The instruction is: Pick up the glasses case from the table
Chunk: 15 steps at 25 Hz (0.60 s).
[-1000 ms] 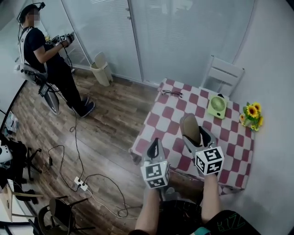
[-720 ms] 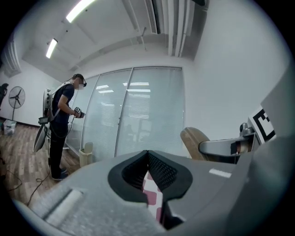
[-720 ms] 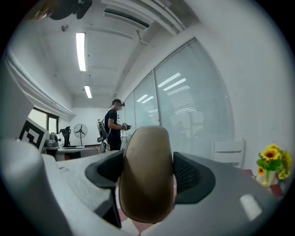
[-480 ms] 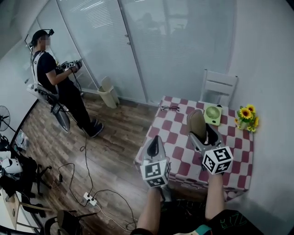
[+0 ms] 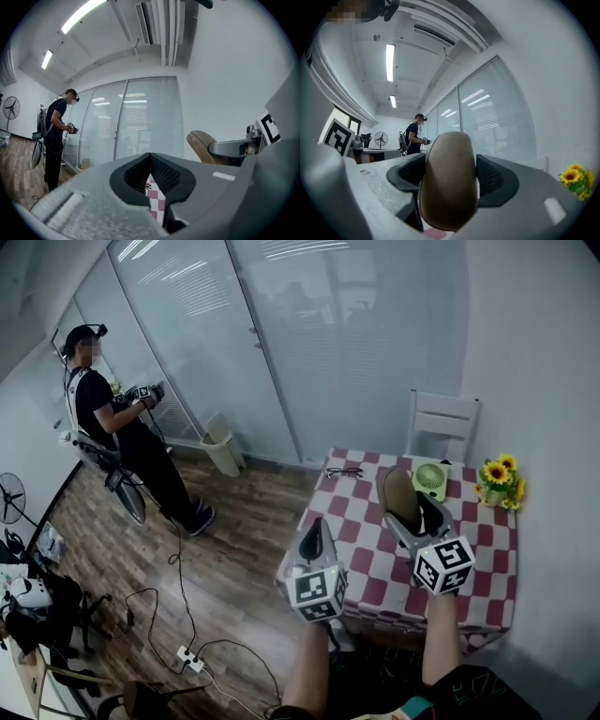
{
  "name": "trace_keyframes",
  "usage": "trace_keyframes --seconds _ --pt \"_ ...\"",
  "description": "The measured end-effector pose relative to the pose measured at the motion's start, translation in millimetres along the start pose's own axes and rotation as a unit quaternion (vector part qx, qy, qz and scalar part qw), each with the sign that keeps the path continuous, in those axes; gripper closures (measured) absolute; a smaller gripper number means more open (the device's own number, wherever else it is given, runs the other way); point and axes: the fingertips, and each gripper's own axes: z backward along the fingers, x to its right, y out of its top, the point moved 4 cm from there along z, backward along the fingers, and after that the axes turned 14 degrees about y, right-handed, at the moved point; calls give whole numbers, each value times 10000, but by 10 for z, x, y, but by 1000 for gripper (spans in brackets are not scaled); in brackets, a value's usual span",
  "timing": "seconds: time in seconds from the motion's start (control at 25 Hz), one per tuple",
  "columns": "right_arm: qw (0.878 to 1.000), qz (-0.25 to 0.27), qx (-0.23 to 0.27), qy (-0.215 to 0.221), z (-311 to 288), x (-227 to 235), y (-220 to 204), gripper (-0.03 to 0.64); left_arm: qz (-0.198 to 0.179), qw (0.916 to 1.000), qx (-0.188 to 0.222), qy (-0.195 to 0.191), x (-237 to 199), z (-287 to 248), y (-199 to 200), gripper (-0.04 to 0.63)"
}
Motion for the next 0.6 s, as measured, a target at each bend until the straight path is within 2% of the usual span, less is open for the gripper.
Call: trace_keyframes --seconds 0.6 --pt "9994 245 -221 58 -129 44 -28 282 60 10000 24 20 -8 -131 -18 584"
